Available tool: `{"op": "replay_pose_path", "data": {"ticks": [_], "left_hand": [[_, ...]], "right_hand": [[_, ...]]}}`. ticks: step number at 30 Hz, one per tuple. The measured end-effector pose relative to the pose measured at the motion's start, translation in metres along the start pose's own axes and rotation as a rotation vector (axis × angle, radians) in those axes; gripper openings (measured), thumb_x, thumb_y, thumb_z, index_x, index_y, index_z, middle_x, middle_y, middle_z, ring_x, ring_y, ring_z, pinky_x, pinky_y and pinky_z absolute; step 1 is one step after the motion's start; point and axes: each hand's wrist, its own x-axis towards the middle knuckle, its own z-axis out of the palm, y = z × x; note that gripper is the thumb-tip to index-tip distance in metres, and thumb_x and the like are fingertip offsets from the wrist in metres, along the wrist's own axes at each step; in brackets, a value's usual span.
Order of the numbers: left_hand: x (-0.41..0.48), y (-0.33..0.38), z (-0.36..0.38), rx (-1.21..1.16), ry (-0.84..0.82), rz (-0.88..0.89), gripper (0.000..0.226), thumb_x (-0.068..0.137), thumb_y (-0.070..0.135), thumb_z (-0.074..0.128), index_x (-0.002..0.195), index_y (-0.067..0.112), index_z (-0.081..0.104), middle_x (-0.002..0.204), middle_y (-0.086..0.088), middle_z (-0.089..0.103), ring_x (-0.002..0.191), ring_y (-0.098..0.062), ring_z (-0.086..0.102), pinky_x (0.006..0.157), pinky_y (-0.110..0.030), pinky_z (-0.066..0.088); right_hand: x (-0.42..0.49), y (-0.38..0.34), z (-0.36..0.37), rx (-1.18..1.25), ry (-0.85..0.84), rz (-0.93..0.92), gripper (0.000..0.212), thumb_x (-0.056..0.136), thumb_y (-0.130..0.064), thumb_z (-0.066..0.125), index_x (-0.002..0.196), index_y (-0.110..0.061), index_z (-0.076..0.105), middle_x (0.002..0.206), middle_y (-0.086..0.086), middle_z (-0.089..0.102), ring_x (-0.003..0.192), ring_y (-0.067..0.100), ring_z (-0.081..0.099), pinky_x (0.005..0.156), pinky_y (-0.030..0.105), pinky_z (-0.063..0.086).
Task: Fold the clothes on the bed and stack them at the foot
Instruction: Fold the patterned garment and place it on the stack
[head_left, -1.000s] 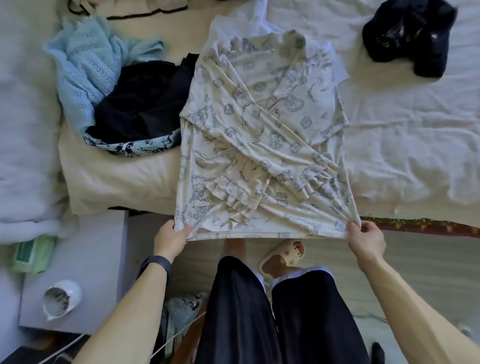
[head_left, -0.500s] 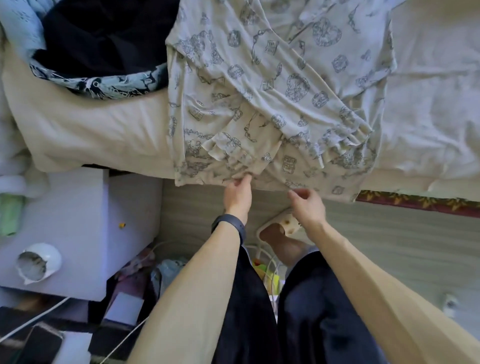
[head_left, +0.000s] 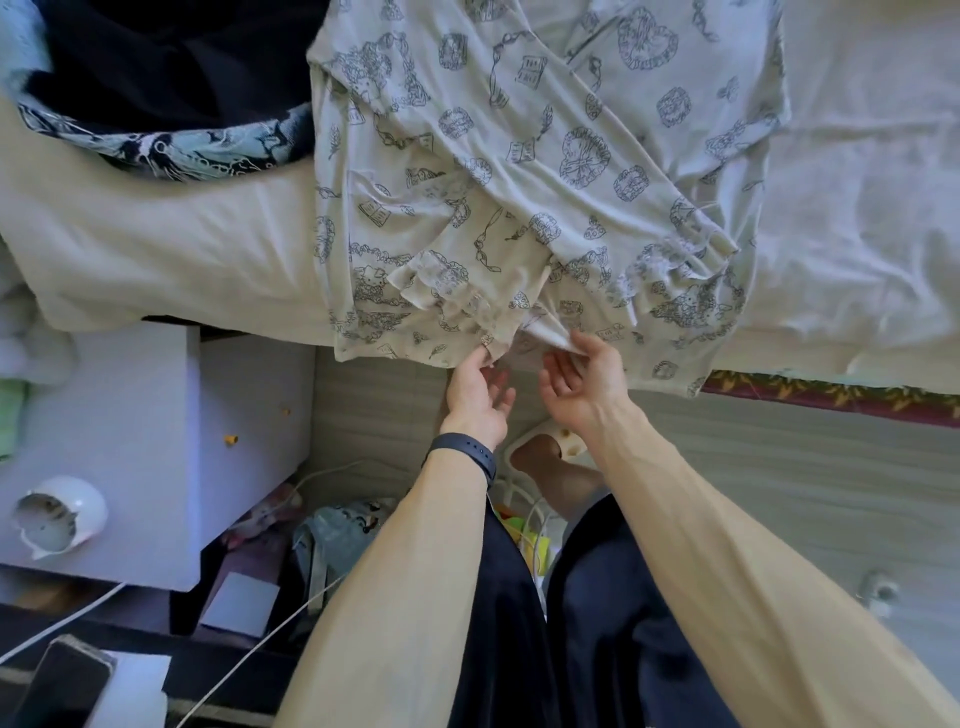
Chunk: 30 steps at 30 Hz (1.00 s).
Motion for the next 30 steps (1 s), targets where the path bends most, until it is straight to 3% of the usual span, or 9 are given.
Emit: {"op": "replay_pose_path", "data": {"ticks": [2,4,8,13,18,22,25,27,30], "left_hand": [[-0.001,-0.008,-0.003,-0.057,0.014,0.024,0.023,0.091,0.026,0.060,0.111,0.015,0.067,0.120,-0.002,0.068,0.102,-0.014,0.067,0.074,-0.030,0.045],[-0.002,-0.014,-0.004,-0.079,0.024,0.027,0.015,0.092,0.022,0.058,0.104,0.016,0.066,0.109,-0.001,0.071,0.090,-0.012,0.069,0.070,-0.028,0.045],[-0.002,-0.019,-0.001,-0.035,0.006,0.011,0.006,0.092,0.019,0.065,0.096,0.016,0.068,0.079,0.001,0.066,0.065,-0.013,0.059,0.050,-0.023,0.044],[0.000,-0.019,-0.004,0.140,0.006,0.036,0.015,0.094,0.028,0.067,0.103,0.015,0.069,0.086,-0.002,0.068,0.072,-0.015,0.062,0.049,-0.021,0.045],[-0.005,-0.014,-0.009,0.124,-0.021,0.038,0.006,0.095,0.024,0.065,0.097,0.020,0.070,0.083,0.002,0.072,0.073,-0.014,0.065,0.053,-0.023,0.045],[-0.008,-0.013,-0.018,0.132,0.001,0.033,0.008,0.096,0.024,0.065,0.099,0.019,0.069,0.088,0.000,0.073,0.078,-0.014,0.066,0.053,-0.024,0.048],[-0.007,-0.013,-0.025,0.173,0.001,0.047,0.011,0.095,0.029,0.068,0.100,0.019,0.069,0.087,0.001,0.073,0.076,-0.013,0.067,0.053,-0.025,0.047],[-0.006,-0.012,-0.028,0.216,-0.019,0.066,0.011,0.094,0.029,0.070,0.098,0.019,0.069,0.081,0.004,0.073,0.071,-0.012,0.066,0.055,-0.024,0.047],[-0.002,-0.011,-0.035,0.322,0.024,0.053,0.009,0.094,0.025,0.069,0.099,0.018,0.066,0.091,0.003,0.067,0.072,-0.011,0.062,0.059,-0.024,0.046]], "right_hand": [[-0.004,-0.001,-0.005,0.092,-0.016,0.006,0.004,0.096,-0.013,0.058,0.095,-0.010,0.060,0.106,0.007,0.067,0.093,0.017,0.068,0.074,0.030,0.050],[-0.007,-0.001,-0.006,0.170,-0.041,0.009,0.004,0.096,-0.010,0.056,0.094,-0.009,0.058,0.106,0.008,0.066,0.093,0.019,0.068,0.074,0.031,0.051],[-0.008,-0.004,-0.003,0.202,-0.113,0.043,0.010,0.089,-0.015,0.068,0.090,-0.011,0.059,0.080,0.001,0.058,0.064,0.012,0.056,0.064,0.025,0.043],[-0.001,-0.003,-0.007,0.054,-0.163,-0.029,0.020,0.086,-0.012,0.065,0.072,-0.017,0.053,0.058,-0.006,0.043,0.047,0.009,0.041,0.056,0.025,0.035],[0.005,0.005,-0.020,-0.296,-0.069,-0.219,0.019,0.080,-0.025,0.080,0.083,-0.015,0.064,0.064,-0.004,0.057,0.057,0.012,0.050,0.054,0.027,0.038],[0.009,0.019,-0.034,-0.461,-0.014,-0.263,0.051,0.073,-0.043,0.089,0.100,-0.004,0.071,0.089,0.004,0.069,0.068,0.015,0.056,0.059,0.029,0.043],[0.013,0.028,-0.043,-0.449,-0.109,-0.285,0.069,0.073,-0.040,0.090,0.118,0.007,0.066,0.085,0.003,0.072,0.066,0.014,0.063,0.055,0.026,0.044],[0.017,0.036,-0.049,-0.578,-0.100,-0.251,0.060,0.082,-0.041,0.085,0.119,0.002,0.065,0.080,-0.001,0.075,0.057,0.009,0.066,0.049,0.024,0.044],[0.026,0.045,-0.065,-0.690,0.055,-0.123,0.043,0.096,-0.041,0.068,0.121,-0.006,0.061,0.088,-0.001,0.071,0.055,0.011,0.064,0.048,0.023,0.042]]}}
